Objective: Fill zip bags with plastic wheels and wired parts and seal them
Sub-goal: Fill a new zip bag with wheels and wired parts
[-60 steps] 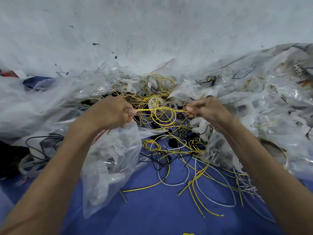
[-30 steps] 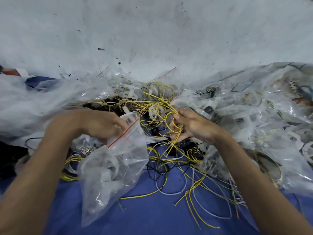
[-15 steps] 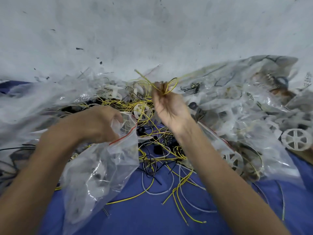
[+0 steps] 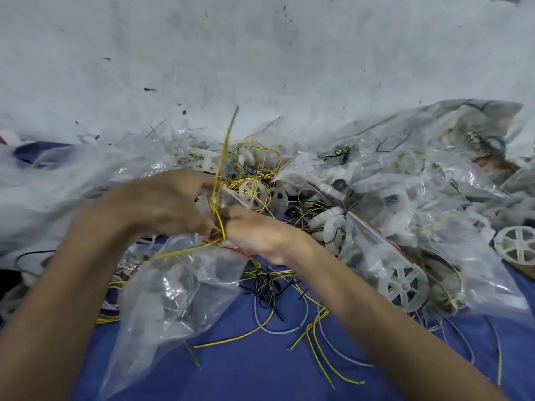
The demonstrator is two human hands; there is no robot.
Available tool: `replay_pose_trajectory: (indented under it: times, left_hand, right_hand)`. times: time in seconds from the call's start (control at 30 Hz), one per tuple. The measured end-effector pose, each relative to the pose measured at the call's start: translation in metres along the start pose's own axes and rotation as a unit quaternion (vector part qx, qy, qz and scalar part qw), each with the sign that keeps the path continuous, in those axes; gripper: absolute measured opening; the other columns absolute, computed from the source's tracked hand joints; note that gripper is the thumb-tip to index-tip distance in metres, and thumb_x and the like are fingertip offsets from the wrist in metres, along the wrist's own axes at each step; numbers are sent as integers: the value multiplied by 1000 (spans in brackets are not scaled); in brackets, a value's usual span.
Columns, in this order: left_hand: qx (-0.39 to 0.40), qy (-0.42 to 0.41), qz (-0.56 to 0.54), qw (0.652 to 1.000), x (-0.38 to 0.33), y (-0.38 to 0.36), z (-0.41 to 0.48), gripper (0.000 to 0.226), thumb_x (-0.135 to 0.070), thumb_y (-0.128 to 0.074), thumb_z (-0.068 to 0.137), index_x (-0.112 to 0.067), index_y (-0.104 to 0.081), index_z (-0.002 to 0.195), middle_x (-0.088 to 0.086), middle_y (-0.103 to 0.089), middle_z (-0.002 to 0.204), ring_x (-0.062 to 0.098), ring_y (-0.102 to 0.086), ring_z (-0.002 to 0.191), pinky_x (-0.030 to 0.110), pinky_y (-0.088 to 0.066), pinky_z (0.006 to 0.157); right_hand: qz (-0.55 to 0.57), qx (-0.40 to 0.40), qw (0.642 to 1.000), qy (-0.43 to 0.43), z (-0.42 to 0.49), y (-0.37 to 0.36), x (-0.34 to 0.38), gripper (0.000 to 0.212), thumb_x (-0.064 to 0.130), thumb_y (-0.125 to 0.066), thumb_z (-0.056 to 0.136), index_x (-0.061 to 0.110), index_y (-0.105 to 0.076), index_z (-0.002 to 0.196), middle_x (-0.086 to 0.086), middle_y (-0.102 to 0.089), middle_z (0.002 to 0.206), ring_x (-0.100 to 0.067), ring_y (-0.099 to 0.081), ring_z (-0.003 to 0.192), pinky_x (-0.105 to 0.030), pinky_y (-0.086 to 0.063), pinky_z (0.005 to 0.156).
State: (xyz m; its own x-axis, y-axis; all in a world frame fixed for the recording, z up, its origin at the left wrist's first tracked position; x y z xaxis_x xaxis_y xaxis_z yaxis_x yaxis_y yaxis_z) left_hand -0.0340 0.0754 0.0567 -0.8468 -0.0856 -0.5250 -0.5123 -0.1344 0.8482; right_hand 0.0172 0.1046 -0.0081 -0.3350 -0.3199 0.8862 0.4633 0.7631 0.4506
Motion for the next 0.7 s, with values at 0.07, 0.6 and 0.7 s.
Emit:
replay_pose_trajectory:
  times: [0.07,0.6,0.7]
  left_hand:
    - [14,-3,4,1000,-5,-3,-3,47,-2,-71,69,-25,-63,110,-19,-61,61,-7,-49,40,5,-32,38]
    - [-16,2,-5,1000,-7,24,-22,66,-13,-72,76,-31,-48,135,-9,-48,140,-1,-43,110,20,-30,88]
    - [-59,-9,-23,998,-7,41,-28,59,-13,-69,73,-29,-56,129,-13,-56,132,-5,-50,105,11,-33,84]
  right_hand:
    - [-177,18,984,-16,-3,3,2,27,7,-42,95,-2,-55,117,-20,-58,114,-25,-50,96,-20,-44,74]
    - [-464,33,885,-4,8,-12,41,45,38,-30,101,14,-44,135,-9,-45,140,-23,-43,125,-20,-32,86]
    - [-394,24,918,37,15,-12,67,35,21,-37,100,3,-50,127,-9,-54,118,-21,-49,106,-25,-36,88]
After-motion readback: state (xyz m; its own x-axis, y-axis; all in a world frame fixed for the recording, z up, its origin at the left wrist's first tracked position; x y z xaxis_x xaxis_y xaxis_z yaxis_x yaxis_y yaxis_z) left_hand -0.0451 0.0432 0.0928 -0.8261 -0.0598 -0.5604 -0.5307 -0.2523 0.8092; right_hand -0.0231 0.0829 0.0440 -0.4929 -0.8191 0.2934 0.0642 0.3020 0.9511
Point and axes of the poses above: each hand's wrist, its own z-axis towards the middle knuckle, its own y-axis out of the back of the hand, x = y × z, the point moved 10 cm from there along z, towards the middle knuckle
